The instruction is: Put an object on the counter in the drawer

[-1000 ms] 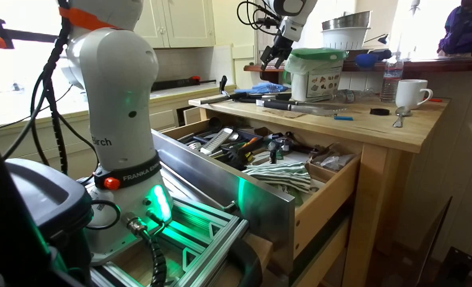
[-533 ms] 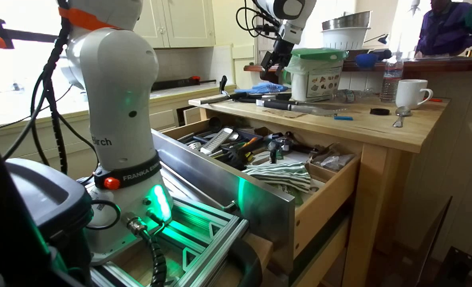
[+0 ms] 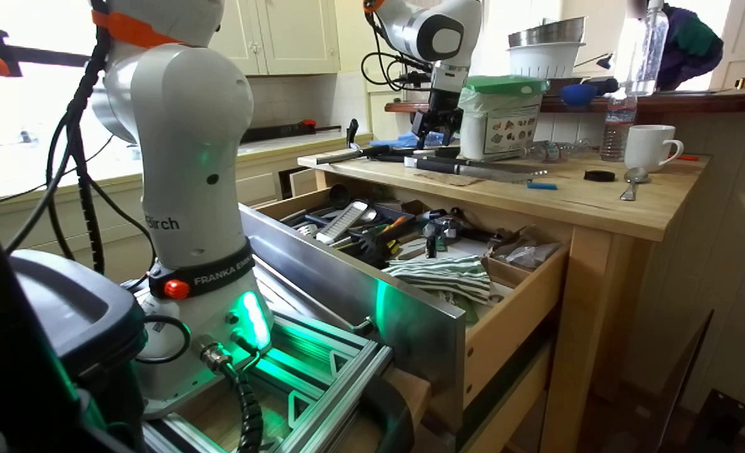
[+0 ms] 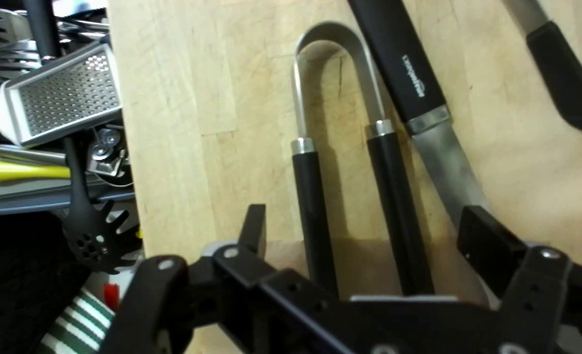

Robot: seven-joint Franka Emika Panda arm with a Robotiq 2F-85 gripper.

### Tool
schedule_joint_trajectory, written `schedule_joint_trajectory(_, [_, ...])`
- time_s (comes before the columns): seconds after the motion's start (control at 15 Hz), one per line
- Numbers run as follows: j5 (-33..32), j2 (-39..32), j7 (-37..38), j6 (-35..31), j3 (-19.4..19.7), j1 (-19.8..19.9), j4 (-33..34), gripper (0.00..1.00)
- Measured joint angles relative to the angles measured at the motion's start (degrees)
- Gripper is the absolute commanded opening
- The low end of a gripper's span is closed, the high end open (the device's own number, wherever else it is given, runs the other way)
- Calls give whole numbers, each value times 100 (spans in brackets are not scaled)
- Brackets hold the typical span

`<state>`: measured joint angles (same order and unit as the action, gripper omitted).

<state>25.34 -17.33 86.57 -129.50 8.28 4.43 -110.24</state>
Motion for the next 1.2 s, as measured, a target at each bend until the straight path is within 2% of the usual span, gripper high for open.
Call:
schedule_joint_trajectory(0.2, [-396, -1, 394, -396, 2, -152, -61, 100])
schedule_joint_trajectory(0.6, [-1738, -47, 1050, -397, 34, -363, -16, 100])
schedule_joint_trajectory(0.87, [-2016, -230, 1060, -387, -6, -445, 236, 100])
schedule_joint_trajectory(1.2, [-2060, -557, 1049, -354, -110, -571, 505, 100])
